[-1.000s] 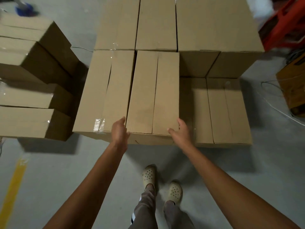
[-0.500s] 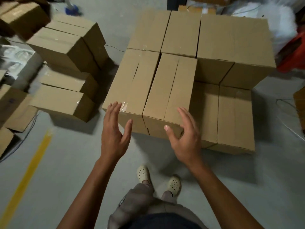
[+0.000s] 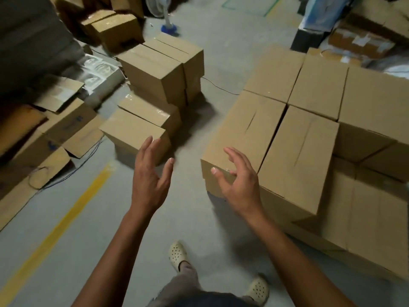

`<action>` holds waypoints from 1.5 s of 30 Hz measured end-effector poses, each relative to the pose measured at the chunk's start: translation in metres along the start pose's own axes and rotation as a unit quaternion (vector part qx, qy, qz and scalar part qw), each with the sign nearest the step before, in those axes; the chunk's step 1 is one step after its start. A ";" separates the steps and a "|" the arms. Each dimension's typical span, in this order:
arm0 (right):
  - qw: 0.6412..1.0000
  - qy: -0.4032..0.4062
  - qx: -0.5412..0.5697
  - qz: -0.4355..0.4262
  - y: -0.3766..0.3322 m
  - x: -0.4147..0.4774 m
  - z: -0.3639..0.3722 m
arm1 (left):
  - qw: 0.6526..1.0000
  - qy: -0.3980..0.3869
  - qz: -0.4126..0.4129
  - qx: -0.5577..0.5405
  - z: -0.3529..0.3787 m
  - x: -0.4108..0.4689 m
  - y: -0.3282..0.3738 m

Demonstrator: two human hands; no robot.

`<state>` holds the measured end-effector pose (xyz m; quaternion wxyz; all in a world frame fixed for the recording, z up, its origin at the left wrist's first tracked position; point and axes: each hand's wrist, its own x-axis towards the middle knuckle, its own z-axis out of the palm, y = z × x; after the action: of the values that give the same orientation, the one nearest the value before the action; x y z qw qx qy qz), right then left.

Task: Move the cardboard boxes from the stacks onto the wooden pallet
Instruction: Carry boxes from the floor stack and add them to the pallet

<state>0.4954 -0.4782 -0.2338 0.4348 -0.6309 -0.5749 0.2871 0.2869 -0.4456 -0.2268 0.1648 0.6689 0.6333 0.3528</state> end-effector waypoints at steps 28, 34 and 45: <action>0.985 -0.100 -0.135 0.032 0.000 0.455 0.272 | 0.991 -0.078 -0.086 0.064 0.033 0.455 -0.238; 0.983 -0.101 -0.143 0.056 0.009 0.554 0.280 | 0.991 -0.086 -0.083 0.061 0.060 0.544 -0.243; 0.971 -0.135 -0.177 0.088 0.049 0.730 0.317 | 0.988 -0.091 -0.120 0.045 0.139 0.699 -0.300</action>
<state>0.3724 0.3048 -0.3219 0.2078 -0.7011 -0.6123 0.3006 0.1269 0.3021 -0.3396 0.2323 0.6243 0.7065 0.2391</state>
